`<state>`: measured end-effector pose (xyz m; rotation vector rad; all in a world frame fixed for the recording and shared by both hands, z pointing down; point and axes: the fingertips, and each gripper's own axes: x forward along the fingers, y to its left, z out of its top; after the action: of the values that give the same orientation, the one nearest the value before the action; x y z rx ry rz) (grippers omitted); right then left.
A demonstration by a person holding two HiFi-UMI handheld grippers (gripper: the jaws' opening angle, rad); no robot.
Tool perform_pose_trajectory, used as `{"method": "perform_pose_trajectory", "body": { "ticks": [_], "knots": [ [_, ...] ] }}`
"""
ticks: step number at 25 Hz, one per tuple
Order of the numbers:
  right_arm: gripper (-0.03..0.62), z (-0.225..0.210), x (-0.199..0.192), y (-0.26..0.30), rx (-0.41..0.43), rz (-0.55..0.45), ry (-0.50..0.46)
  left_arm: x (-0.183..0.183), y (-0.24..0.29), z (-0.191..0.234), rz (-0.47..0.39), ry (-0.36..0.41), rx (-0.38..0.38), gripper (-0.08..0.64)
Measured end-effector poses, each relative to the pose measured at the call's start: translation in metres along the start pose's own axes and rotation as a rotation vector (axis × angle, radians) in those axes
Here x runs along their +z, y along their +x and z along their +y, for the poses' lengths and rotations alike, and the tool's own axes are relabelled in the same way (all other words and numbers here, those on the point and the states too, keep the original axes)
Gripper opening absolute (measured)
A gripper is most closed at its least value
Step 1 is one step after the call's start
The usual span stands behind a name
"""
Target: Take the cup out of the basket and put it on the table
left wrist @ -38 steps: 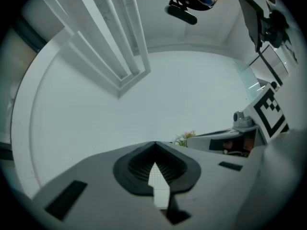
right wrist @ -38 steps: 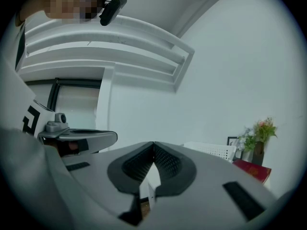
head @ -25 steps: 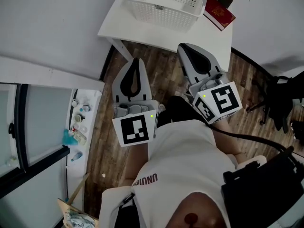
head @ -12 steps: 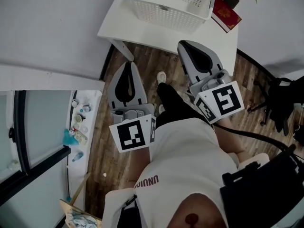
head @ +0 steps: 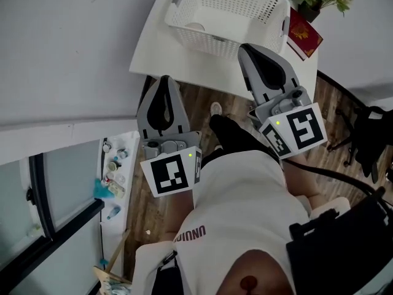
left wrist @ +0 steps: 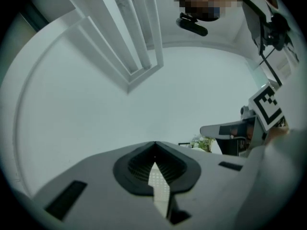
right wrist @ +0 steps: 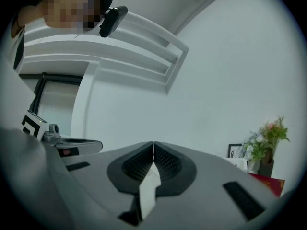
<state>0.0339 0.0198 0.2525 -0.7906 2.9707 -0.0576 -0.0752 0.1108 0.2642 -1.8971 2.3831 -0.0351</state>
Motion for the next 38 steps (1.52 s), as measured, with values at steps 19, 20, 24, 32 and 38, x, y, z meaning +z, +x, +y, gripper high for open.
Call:
{"method": "perform_pose_trajectory", "body": {
  "ticks": [19,20,24,32,38],
  "knots": [
    [0.019,-0.110,-0.005,0.135,-0.024,0.089,0.045,-0.002,0.177,0.020,0.024,0.064,-0.109,0.012],
    [0.020,-0.113,-0.007,0.136,-0.027,0.097,0.047,-0.005,0.182,0.018,0.030,0.064,-0.123,0.012],
    [0.020,-0.126,-0.017,0.141,-0.053,0.129,0.051,-0.006,0.200,0.015,0.029,0.065,-0.171,0.012],
    [0.020,-0.136,-0.035,0.159,-0.012,0.228,0.065,-0.002,0.235,0.011,0.036,0.085,-0.309,0.012],
    [0.020,-0.147,-0.066,0.175,0.033,0.369,0.025,-0.008,0.257,0.002,0.068,0.081,-0.423,0.012]
  ]
}}
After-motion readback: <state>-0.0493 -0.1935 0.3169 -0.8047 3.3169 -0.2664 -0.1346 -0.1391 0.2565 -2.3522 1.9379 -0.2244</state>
